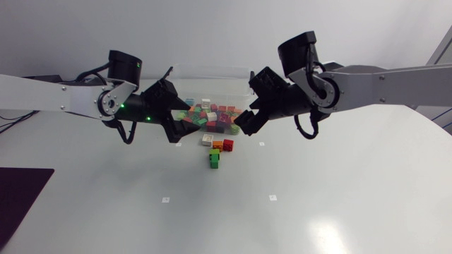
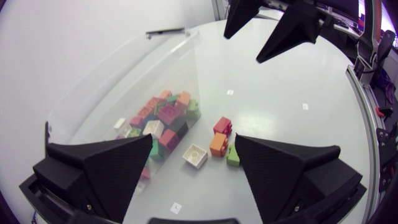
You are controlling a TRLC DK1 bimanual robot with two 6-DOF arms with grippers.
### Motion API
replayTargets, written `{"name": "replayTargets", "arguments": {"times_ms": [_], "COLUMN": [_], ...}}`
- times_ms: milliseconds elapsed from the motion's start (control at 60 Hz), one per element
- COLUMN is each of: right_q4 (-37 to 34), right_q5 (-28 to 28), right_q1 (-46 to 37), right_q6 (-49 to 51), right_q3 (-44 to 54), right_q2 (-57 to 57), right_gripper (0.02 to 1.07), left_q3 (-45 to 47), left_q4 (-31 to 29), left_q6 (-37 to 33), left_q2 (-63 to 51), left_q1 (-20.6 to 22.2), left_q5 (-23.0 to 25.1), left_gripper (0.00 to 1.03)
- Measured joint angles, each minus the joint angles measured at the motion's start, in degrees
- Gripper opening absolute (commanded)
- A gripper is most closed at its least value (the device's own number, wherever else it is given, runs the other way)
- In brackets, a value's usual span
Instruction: Place the duplo bricks in the container
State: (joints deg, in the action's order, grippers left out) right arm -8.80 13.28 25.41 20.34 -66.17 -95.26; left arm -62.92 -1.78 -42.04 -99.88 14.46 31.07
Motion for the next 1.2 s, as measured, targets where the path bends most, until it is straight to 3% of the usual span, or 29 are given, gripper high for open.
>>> {"name": "replayTargets", "arguments": {"times_ms": [417, 700, 1150, 1200], "right_q4": [3.13, 3.50, 5.05, 5.57], "right_q5": [0.24, 0.24, 0.26, 0.26], "right_q1": [0.33, 0.31, 0.31, 0.31], "right_q6": [5.70, 5.88, 6.75, 6.78], "right_q3": [2.19, 2.16, 2.16, 2.16], "right_q2": [-6.56, -7.63, -9.29, -9.33], "right_gripper": [0.92, 0.92, 0.92, 0.92], "left_q3": [-1.68, -5.95, -10.27, -10.27], "left_q4": [2.86, 3.87, 4.33, 4.79], "left_q6": [9.92, 18.19, 29.92, 30.77], "left_q2": [-13.57, -18.49, -23.19, -23.19], "left_q1": [4.42, 8.33, 8.87, 8.87], "left_q5": [-12.11, -24.15, -25.40, -25.40], "left_gripper": [0.91, 0.92, 0.85, 0.79]}}
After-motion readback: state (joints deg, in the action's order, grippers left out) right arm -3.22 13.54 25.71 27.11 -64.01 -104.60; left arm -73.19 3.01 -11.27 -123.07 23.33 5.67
